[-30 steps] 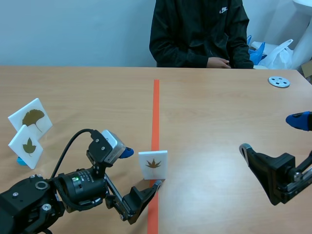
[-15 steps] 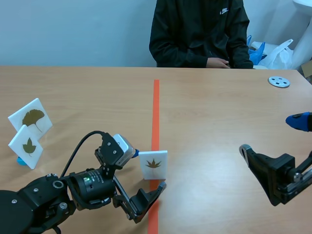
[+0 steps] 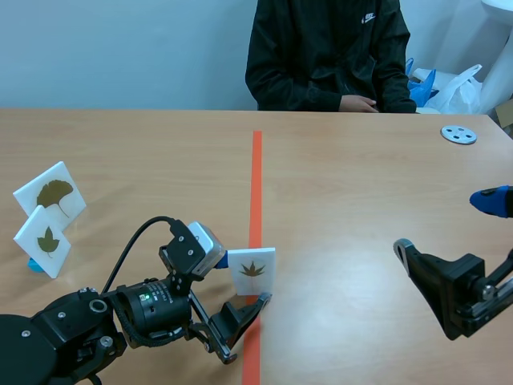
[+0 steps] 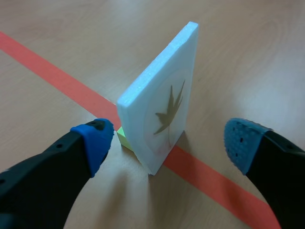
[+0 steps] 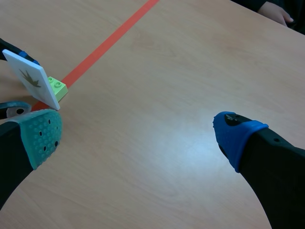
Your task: Sort the leaf by its shape. The table is split by an orange tape line. A compound leaf with several leaflets goes to the left side, a simple leaf with one blade goes to the right side. Return to the home posture when a red brick is placed on the table.
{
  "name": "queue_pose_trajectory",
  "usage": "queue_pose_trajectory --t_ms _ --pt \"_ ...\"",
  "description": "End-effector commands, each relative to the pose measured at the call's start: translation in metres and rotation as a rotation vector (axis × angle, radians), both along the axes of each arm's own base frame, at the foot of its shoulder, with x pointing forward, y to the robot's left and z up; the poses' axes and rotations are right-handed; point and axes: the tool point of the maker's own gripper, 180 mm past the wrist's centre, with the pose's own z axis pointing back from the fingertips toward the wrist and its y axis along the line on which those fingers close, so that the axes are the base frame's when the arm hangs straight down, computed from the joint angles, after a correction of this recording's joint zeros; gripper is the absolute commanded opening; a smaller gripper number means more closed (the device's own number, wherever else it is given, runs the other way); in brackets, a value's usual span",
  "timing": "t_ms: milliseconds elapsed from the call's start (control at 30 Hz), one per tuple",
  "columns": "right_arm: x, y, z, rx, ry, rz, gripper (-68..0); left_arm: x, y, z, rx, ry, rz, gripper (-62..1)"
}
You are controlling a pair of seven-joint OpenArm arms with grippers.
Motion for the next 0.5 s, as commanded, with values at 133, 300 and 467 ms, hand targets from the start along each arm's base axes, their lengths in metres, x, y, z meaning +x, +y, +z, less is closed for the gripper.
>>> queue_pose_trajectory --t_ms 133,300,467 --pt "0.006 -0.002 0.009 0.004 -0.033 -0.001 0.4 0.002 -0.009 0.014 -0.047 -0.025 -0.007 -23.6" --pt "0.006 -0.002 0.009 0.004 -0.033 -0.001 0.4 -0.005 -0.016 0.011 -0.046 -0.017 -0.034 -33.5" --pt "0.006 -0.002 0.009 0.002 -0.03 -0.002 0.4 -0.008 -0.02 0.01 -0.048 -0.013 -0.047 -39.9"
